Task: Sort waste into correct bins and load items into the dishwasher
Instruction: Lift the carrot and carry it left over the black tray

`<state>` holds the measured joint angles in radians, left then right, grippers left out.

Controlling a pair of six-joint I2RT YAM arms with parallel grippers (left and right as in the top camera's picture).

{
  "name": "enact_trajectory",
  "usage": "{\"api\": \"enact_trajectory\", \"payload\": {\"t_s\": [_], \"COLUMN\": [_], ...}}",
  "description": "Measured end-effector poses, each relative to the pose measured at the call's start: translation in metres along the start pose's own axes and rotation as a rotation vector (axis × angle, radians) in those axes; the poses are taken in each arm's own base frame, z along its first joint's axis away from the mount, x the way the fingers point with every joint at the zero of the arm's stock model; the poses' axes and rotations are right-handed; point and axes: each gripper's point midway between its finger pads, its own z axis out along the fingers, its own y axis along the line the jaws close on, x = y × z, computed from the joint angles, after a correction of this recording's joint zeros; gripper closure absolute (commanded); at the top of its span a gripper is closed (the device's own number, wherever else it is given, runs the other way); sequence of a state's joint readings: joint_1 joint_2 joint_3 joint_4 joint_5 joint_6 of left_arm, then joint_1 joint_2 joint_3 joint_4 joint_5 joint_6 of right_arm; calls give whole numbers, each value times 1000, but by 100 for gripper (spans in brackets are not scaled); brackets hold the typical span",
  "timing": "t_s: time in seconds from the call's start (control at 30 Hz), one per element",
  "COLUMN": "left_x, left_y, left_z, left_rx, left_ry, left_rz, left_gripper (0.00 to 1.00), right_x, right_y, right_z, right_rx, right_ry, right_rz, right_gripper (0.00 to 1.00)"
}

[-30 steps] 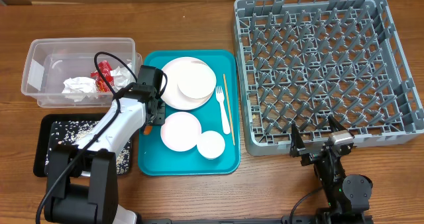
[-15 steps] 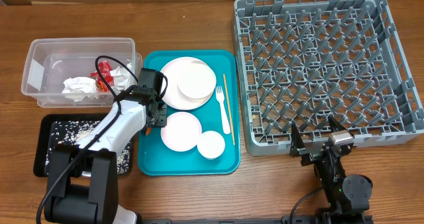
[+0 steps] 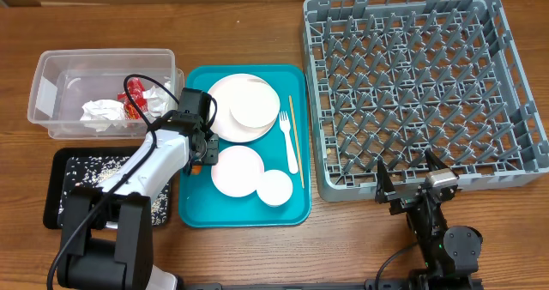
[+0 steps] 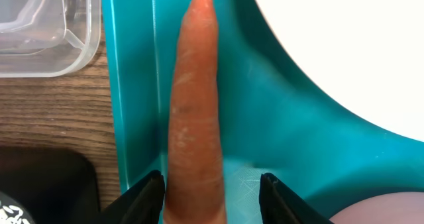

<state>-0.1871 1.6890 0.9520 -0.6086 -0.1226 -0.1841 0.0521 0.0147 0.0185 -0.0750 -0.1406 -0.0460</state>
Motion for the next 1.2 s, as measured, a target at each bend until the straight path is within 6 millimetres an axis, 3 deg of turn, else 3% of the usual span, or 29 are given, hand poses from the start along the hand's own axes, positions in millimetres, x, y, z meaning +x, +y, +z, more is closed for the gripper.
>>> {"api": "enact_trajectory", "payload": {"t_s": [0.13, 0.47, 0.57, 0.63, 0.97, 1.2], "left_x": [0, -4, -8, -9, -6, 3], "left_y": [-1, -3, -4, -4, 2, 6], "left_z": [0, 15, 16, 16, 15, 6], "left_rx": [4, 4, 6, 2, -33, -58], "left_ry": [0, -5, -18, -21, 5, 90], "left_rz": [0, -6, -20, -24, -21, -8], "left_gripper": [56, 52, 67, 71, 89, 95], "right_x": [0, 0, 0, 0, 0, 0], "right_y": [0, 0, 0, 0, 0, 0], "right_z": [0, 0, 0, 0, 0, 0], "right_rx": [0, 0, 0, 0, 0, 0], "right_ry": [0, 0, 0, 0, 0, 0], "right_rz": [0, 0, 0, 0, 0, 0], "right_gripper": [0, 0, 0, 0, 0, 0]}}
